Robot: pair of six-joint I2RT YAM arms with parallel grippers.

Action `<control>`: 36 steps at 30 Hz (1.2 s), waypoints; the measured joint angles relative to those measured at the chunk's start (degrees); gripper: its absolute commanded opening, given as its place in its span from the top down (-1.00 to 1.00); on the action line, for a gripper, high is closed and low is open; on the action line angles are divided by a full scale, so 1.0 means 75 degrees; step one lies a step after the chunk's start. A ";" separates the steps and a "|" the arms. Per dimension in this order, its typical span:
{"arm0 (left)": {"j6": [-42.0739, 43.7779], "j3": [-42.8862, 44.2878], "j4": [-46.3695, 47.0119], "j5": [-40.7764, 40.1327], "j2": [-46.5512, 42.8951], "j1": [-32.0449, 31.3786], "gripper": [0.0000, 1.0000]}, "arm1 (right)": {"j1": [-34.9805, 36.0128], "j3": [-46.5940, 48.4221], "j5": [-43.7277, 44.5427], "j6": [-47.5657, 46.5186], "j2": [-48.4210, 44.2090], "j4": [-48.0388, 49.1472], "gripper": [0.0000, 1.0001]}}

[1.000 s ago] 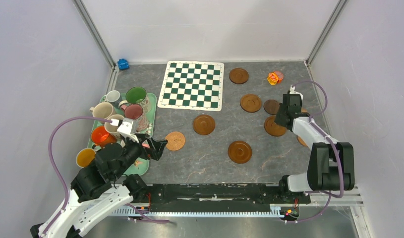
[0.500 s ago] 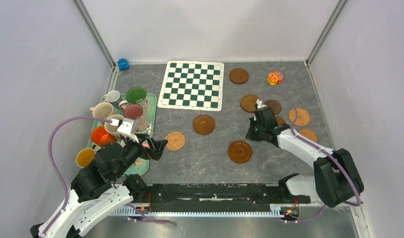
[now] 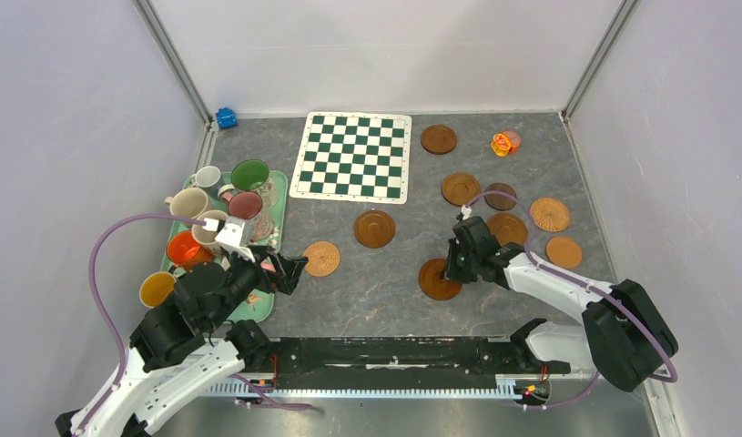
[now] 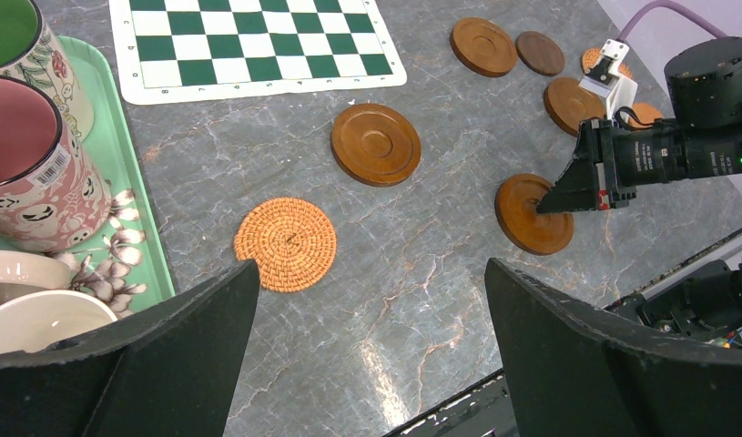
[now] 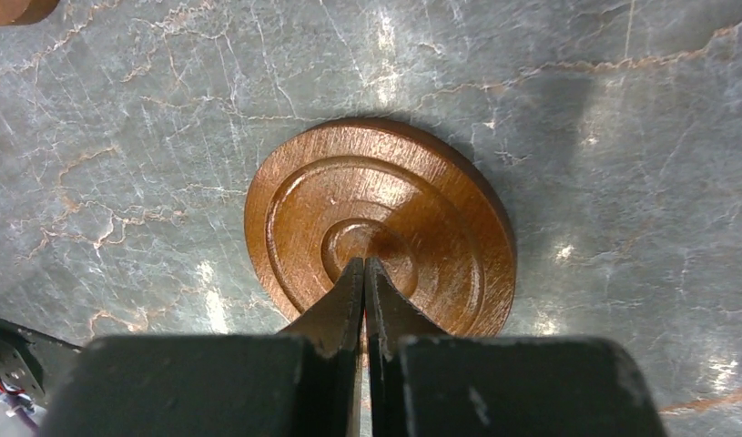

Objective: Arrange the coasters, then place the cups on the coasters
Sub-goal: Move the coaster to the center of the board.

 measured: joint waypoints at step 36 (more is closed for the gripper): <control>0.0000 0.0000 0.0000 0.0003 0.0000 0.0000 -0.99 | -0.1466 -0.0248 0.2894 0.2043 -0.0682 -0.1571 1.00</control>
